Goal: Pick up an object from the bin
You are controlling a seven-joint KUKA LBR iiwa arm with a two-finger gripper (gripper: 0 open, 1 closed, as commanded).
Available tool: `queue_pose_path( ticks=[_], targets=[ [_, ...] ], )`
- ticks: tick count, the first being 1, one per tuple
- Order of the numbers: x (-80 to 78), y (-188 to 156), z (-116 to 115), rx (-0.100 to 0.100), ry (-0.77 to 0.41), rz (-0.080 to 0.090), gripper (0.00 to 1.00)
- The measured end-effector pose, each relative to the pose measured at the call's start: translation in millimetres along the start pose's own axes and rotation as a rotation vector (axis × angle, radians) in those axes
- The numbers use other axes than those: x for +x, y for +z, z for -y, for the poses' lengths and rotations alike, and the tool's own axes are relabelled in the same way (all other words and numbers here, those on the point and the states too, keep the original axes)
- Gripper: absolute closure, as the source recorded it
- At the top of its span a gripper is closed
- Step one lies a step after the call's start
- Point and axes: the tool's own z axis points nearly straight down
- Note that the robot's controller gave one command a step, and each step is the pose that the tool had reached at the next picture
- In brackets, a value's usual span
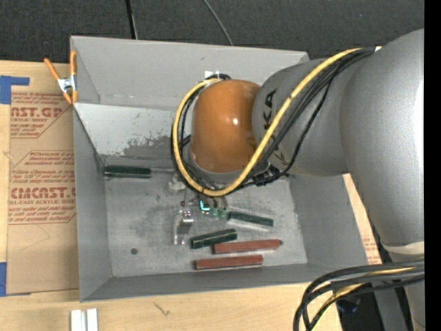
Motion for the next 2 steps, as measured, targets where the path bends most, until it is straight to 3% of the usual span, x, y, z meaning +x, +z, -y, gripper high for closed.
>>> queue_pose_path(
  ticks=[1, 2],
  targets=[
    [-2.1, -4, 1, -0.001, 0.001, 0.007, 0.00],
    [20.1, 5, 37, -0.001, -0.045, 0.008, 0.00]
  ],
)
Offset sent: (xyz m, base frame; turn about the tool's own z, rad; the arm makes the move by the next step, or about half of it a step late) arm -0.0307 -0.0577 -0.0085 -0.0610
